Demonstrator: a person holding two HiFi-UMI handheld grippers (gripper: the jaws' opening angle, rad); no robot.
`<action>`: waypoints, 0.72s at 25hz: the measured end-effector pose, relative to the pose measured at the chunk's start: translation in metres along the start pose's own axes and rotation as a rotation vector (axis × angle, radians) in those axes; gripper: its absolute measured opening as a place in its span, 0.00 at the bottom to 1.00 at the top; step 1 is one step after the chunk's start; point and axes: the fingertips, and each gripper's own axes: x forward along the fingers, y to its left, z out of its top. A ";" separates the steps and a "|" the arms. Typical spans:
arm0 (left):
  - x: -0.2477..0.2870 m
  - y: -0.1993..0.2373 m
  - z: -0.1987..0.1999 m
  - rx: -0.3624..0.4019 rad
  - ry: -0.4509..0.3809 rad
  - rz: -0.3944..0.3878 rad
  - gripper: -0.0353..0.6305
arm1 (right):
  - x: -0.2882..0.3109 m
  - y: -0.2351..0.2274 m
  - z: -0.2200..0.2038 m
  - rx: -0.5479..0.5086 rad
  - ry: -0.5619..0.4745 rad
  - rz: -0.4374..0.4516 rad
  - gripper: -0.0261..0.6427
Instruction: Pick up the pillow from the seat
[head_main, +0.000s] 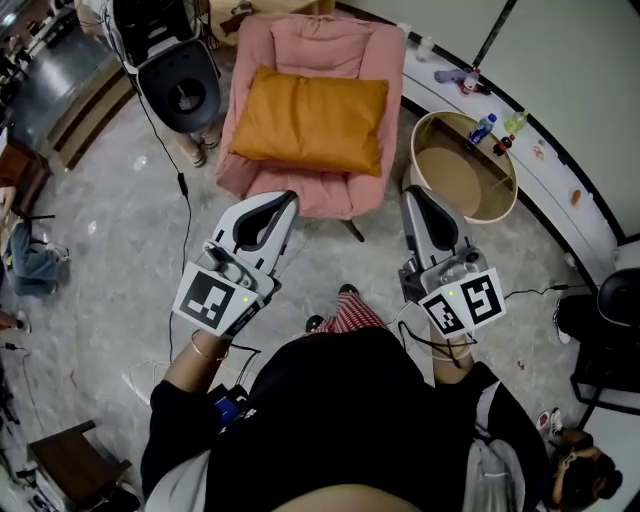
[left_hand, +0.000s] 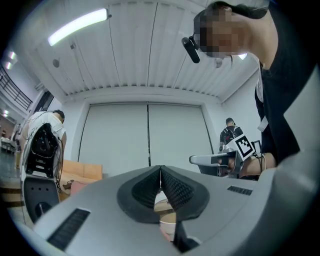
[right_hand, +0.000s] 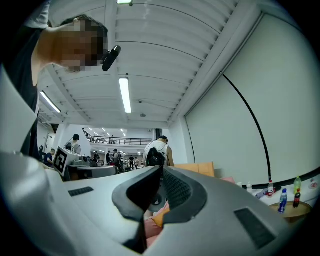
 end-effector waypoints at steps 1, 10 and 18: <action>0.002 0.001 0.000 -0.001 -0.001 -0.002 0.07 | 0.001 -0.002 0.000 -0.001 0.000 -0.001 0.07; 0.025 0.027 -0.004 0.007 0.004 0.007 0.07 | 0.032 -0.024 -0.004 -0.011 -0.005 0.015 0.07; 0.049 0.060 -0.005 0.022 0.016 0.036 0.07 | 0.071 -0.051 -0.009 -0.004 -0.012 0.023 0.07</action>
